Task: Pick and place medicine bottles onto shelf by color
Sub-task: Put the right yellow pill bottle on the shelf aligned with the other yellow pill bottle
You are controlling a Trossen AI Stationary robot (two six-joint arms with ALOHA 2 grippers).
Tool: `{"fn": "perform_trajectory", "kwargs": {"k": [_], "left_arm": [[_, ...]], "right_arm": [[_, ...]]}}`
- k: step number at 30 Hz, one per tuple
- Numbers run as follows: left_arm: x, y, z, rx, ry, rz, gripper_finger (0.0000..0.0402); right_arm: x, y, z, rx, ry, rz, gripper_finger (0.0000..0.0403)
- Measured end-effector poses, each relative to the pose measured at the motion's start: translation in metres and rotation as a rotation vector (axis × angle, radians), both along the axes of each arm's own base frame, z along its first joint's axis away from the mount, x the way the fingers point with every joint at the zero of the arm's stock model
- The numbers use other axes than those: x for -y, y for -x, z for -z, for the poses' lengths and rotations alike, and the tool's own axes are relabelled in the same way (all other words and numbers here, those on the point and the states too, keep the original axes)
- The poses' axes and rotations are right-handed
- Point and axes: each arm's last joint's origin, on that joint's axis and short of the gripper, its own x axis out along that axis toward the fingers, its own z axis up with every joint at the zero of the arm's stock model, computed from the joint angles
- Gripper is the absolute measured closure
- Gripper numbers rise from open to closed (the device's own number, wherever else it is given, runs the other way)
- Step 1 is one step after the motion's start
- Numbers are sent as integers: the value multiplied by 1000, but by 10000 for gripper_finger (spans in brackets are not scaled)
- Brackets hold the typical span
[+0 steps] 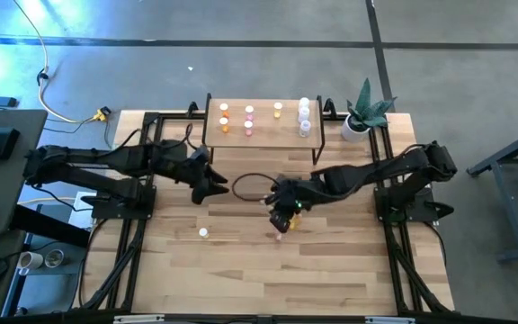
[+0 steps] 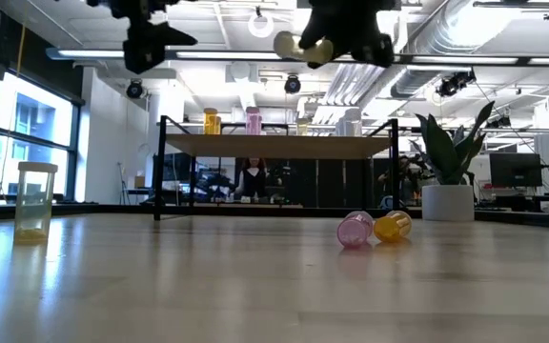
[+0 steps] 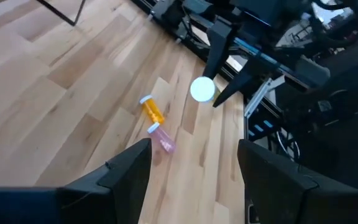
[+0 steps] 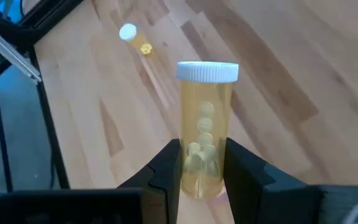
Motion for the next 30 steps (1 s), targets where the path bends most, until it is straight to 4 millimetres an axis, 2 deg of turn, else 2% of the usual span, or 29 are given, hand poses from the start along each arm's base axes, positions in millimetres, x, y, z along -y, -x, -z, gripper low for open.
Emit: {"fn": "perform_trajectory", "kwargs": {"k": [7, 15, 22, 30], "left_arm": [[-16, -21, 0, -34, 30, -13, 174], [-23, -49, 3, -69, 59, 17, 174], [-27, -72, 8, -49, 85, 74, 174], [-30, -83, 11, -58, 82, 63, 174]], "right_arm": [[25, -9, -5, 76, 22, -121, 318], [49, -14, -7, 123, 55, -181, 318], [59, -14, -7, 128, 53, -214, 318], [60, -14, -7, 132, 48, -238, 318]]}}
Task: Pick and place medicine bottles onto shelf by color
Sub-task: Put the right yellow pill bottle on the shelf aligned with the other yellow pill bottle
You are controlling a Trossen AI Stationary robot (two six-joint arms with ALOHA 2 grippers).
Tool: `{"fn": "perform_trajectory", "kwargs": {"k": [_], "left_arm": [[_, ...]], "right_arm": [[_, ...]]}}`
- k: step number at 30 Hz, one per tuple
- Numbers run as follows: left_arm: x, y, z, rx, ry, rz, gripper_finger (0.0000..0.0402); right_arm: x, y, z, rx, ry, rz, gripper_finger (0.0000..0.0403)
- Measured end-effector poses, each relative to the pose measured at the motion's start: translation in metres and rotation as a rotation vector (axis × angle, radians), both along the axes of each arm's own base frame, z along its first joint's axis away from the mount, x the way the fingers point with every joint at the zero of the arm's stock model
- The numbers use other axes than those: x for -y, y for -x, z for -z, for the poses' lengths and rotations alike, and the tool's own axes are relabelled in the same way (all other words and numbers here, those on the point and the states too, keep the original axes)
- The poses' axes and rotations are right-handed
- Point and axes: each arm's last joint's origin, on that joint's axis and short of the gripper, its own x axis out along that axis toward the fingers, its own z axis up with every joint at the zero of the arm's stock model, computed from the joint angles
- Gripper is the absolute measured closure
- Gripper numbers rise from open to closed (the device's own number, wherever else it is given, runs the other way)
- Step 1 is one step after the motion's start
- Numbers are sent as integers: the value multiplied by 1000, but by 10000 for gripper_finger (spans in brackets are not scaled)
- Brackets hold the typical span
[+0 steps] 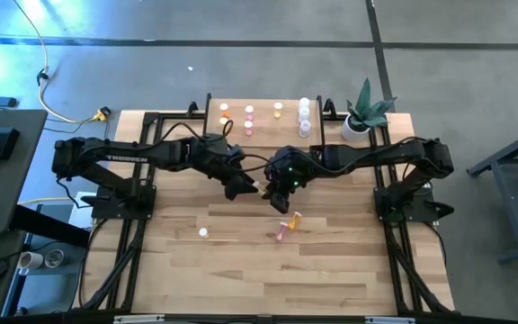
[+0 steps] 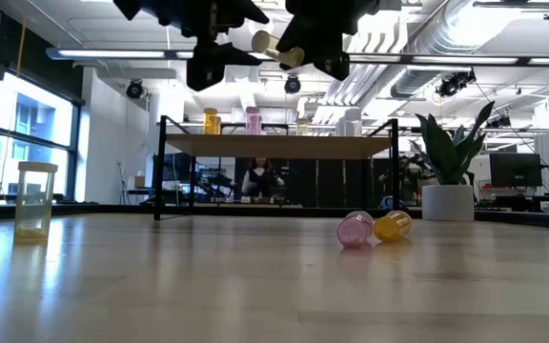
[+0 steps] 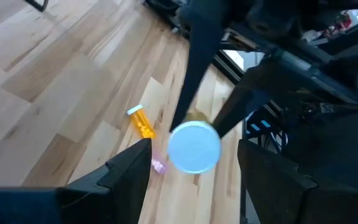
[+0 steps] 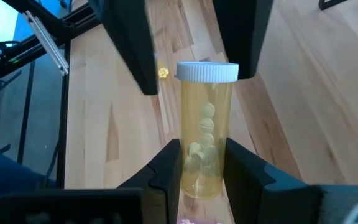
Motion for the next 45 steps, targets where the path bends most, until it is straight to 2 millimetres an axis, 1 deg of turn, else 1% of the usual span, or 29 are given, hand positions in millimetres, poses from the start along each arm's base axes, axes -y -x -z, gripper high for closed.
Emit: {"fn": "perform_trajectory", "kwargs": {"k": [9, 15, 24, 39, 45], "left_arm": [[-1, 0, -1, 7, 10, 1, 176], [0, -1, 0, 8, 32, 37, 202], [0, -1, -1, 22, 28, 38, 241], [0, -1, -1, 25, 5, 50, 287], [0, -1, -1, 25, 5, 50, 288]], "right_arm": [[0, -1, -1, 11, 5, -6, 318], [0, -3, -3, 50, 8, -9, 318], [0, -3, -3, 45, -1, -13, 318], [0, -3, -3, 44, -2, -14, 318], [0, -3, -3, 44, -2, -14, 318]]}}
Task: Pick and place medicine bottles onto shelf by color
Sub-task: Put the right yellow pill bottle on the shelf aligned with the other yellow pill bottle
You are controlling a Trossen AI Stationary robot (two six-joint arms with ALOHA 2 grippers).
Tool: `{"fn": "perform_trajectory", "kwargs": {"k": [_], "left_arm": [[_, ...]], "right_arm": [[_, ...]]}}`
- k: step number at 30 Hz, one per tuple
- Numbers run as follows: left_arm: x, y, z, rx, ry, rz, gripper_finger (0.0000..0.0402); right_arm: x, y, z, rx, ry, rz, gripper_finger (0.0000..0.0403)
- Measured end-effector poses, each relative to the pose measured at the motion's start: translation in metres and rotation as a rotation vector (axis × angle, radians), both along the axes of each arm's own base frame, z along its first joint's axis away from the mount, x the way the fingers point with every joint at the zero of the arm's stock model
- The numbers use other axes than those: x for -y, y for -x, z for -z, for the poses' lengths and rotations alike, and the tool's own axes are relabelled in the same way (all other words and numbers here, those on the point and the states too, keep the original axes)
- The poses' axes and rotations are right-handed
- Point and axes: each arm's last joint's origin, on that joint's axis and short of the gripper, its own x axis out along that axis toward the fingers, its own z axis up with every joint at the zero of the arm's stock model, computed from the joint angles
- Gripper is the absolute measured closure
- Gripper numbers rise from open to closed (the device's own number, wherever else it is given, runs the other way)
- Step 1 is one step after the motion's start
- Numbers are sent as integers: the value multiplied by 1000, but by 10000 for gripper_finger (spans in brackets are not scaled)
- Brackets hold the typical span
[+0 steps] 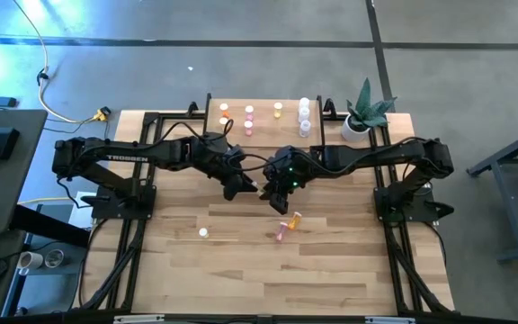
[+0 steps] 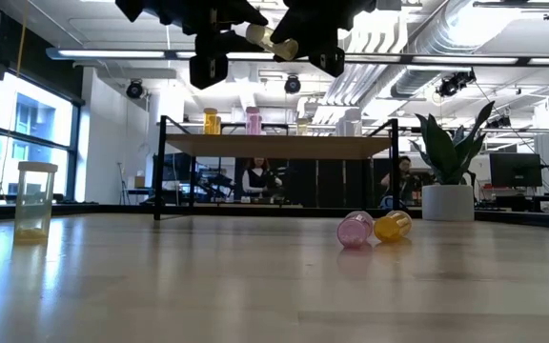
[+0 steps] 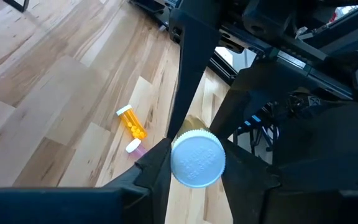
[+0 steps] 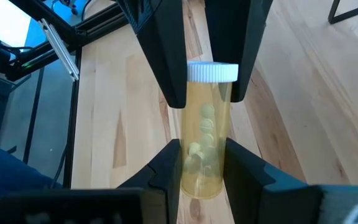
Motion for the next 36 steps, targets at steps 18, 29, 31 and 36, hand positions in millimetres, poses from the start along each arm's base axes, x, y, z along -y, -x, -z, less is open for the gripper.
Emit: {"fn": "perform_trajectory", "kwargs": {"k": [18, 29, 31, 36], "left_arm": [[-20, 5, 0, 6, -45, -44, 288], [-55, 15, -42, 2, -266, -100, 288], [-64, 21, -52, -34, -335, -140, 288], [-88, 32, -78, -121, -453, -223, 288]], "right_arm": [[19, 25, -24, 8, 16, 82, 214], [55, 60, -60, 108, 165, 219, 212], [62, 68, -67, 131, 202, 252, 212], [79, 82, -77, 161, 258, 310, 212]]}}
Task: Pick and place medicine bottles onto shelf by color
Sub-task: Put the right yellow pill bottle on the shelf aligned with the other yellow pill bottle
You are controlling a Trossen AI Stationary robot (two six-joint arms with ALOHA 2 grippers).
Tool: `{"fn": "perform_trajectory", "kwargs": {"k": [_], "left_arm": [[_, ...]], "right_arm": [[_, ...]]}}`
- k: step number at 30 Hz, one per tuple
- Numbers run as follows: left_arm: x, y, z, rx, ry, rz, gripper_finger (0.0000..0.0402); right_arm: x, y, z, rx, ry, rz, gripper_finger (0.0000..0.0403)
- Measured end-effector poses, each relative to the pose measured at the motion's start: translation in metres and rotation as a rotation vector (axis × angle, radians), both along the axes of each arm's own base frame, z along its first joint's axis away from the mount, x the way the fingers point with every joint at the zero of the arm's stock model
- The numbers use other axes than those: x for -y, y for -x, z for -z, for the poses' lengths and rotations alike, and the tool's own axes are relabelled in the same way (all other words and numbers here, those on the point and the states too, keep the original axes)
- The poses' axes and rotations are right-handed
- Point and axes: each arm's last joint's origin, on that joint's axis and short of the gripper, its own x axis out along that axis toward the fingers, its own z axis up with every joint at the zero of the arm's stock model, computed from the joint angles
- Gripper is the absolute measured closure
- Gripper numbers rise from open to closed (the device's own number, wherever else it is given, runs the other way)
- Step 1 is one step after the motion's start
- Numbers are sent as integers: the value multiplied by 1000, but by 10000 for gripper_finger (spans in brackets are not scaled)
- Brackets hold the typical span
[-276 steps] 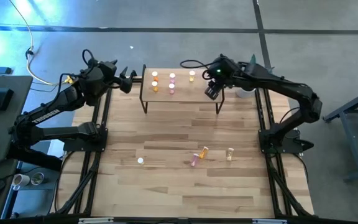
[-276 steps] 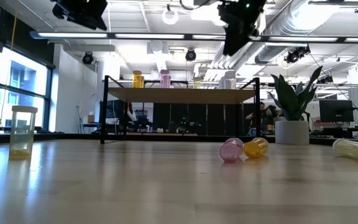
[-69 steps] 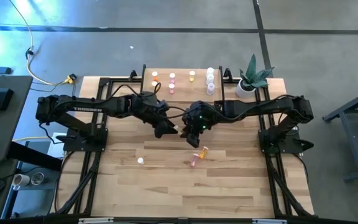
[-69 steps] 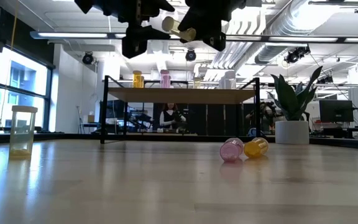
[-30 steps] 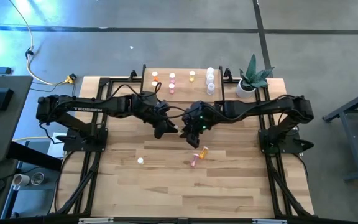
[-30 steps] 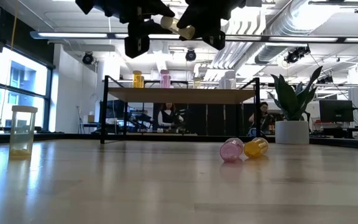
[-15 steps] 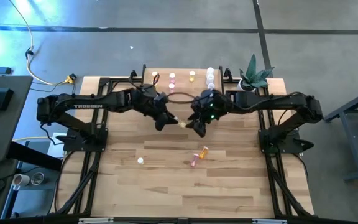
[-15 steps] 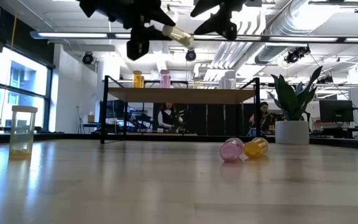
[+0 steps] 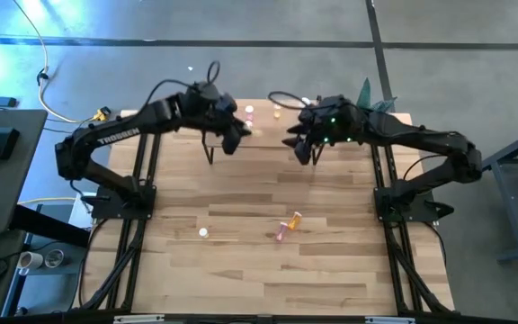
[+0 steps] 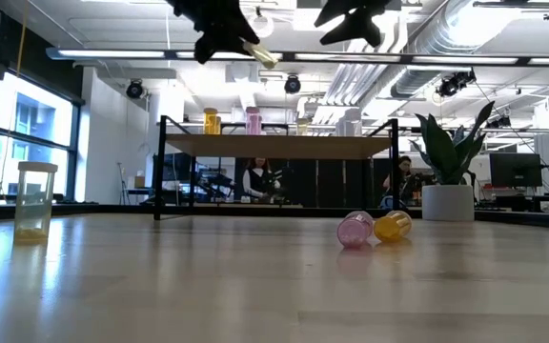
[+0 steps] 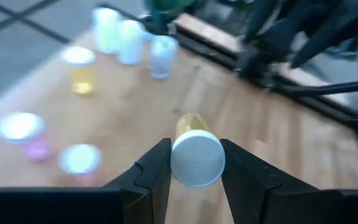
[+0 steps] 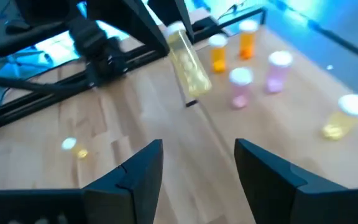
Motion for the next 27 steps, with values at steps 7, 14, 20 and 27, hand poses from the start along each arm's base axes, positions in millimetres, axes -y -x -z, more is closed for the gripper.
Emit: {"fn": "perform_trajectory", "kwargs": {"k": [7, 14, 20, 27], "left_arm": [[-30, 7, -30, -147, -73, -82, 288], [-48, -2, -43, -233, -58, -103, 288], [-49, -20, -40, -240, 5, -99, 288], [-32, -43, -26, -273, 65, 9, 288]], "right_arm": [[18, 9, 1, -32, 5, 60, 212], [30, 16, 5, -83, 4, 129, 212], [37, 20, 6, -94, -1, 158, 212], [41, 22, 6, -90, 5, 91, 212]]}}
